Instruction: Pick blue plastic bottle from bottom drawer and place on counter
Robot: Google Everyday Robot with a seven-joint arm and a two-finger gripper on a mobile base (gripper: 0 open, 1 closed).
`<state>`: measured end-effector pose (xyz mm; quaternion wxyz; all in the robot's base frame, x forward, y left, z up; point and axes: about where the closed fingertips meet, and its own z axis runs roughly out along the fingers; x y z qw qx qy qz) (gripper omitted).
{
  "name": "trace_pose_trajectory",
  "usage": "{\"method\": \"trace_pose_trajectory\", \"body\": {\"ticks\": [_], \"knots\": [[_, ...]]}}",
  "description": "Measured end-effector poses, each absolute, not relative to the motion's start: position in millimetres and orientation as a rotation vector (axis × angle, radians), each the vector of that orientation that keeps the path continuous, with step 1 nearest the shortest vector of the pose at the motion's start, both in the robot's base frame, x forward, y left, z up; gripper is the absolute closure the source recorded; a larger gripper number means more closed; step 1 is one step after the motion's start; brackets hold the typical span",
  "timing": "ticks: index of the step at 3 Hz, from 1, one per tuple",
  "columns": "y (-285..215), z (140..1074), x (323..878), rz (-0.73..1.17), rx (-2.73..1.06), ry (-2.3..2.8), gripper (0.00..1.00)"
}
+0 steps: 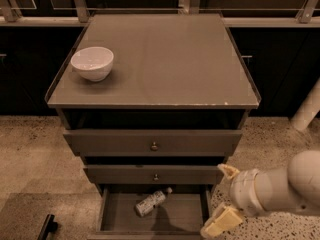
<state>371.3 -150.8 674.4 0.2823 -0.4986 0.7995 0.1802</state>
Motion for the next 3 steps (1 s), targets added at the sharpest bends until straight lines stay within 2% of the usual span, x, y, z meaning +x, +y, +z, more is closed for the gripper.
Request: {"method": "trace_pose_trajectory", "body": {"ticks": [1,3], "knots": [[-145,591,365,0.577,-1.227,2.158,0.0],[-140,566,364,0.632,-1.188,2.171,0.0]]}}
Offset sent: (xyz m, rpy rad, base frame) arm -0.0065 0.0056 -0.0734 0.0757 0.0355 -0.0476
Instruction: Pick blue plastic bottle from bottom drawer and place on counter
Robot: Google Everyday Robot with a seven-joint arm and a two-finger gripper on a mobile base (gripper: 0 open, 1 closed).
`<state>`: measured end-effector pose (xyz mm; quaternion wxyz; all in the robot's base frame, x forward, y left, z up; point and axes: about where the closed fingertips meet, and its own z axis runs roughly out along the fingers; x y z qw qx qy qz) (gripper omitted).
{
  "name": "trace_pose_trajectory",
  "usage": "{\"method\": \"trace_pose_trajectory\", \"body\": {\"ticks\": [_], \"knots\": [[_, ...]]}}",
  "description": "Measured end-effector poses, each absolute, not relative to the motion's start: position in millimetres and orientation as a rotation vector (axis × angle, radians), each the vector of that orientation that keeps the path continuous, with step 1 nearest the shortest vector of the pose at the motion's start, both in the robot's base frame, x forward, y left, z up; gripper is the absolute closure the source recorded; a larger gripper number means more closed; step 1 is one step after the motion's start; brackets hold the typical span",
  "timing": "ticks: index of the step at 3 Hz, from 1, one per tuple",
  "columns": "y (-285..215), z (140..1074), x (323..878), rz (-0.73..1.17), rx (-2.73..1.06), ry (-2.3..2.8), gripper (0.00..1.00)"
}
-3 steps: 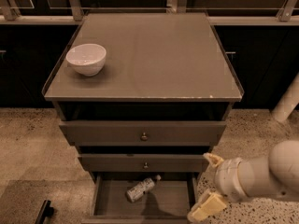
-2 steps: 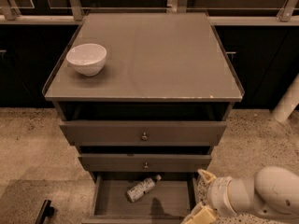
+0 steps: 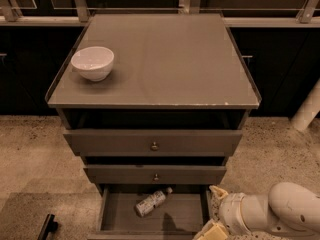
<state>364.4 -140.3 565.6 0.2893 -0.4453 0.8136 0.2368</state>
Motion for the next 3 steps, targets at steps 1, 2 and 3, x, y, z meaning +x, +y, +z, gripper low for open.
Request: {"method": "trace_pose_trajectory", "body": {"ticks": [1,2,3], "knots": [[-133,535,370,0.68,-1.155,2.185,0.0],[-123,488,403,0.688,-1.154,2.132,0.0],[-106,432,428,0.736,-1.139,2.089,0.0]]}}
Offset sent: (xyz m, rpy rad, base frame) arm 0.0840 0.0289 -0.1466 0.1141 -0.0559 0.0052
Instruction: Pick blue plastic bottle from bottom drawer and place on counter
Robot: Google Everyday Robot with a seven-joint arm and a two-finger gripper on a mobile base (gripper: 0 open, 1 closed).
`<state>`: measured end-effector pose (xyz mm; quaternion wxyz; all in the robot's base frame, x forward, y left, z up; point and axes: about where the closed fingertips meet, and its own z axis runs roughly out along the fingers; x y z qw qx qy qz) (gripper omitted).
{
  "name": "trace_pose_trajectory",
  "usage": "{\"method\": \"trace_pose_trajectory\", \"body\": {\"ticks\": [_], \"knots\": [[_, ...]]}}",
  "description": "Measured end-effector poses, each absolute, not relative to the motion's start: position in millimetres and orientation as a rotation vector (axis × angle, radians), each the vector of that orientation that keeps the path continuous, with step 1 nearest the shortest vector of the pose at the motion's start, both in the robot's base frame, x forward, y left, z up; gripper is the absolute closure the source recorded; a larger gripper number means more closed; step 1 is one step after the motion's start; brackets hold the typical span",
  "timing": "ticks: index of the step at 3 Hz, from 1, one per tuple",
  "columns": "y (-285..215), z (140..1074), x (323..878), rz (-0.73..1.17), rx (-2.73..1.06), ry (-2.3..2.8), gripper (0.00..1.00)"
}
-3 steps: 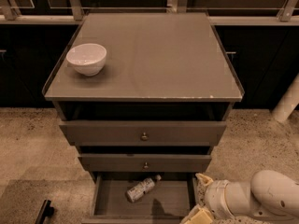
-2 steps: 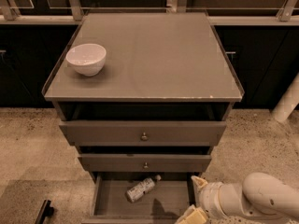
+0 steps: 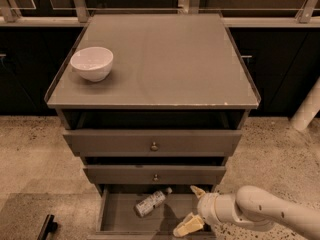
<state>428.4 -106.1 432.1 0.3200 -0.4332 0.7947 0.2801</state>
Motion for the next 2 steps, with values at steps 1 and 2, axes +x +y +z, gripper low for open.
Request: {"method": "trace_pose_trajectory", "body": {"ticks": [1,2], "knots": [[-106.1,432.4,428.5,0.736,-1.139,2.088,0.0],[-99.4,425.1,429.5,0.756,-1.079,2.04,0.0]]}}
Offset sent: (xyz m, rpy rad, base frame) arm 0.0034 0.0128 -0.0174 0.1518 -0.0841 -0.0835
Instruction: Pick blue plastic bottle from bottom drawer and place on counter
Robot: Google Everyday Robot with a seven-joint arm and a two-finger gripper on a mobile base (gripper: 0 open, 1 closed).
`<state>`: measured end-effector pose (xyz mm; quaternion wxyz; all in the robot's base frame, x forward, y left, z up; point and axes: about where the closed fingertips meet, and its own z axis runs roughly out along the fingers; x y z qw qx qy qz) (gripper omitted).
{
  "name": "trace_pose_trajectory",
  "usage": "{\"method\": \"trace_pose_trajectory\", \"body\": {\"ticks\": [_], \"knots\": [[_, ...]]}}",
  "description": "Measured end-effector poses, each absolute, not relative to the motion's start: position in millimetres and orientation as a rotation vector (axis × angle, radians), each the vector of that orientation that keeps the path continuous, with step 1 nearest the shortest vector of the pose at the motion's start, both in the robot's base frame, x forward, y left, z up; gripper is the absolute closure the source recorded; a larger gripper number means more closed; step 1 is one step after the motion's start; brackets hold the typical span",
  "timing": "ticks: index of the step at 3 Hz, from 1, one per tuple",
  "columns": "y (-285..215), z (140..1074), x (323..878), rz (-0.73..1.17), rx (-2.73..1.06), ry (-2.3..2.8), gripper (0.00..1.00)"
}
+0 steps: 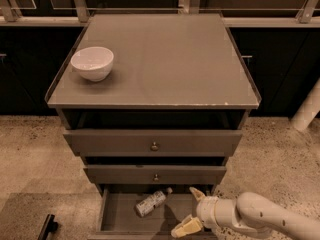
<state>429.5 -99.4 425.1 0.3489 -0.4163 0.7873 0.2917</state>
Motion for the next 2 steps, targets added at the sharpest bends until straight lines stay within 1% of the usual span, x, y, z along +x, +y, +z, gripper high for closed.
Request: {"method": "trace_pose_trajectory", "body": {"ticks": [2], "knots": [[-33,374,462,0.875,-1.124,1.898,0.0]]}}
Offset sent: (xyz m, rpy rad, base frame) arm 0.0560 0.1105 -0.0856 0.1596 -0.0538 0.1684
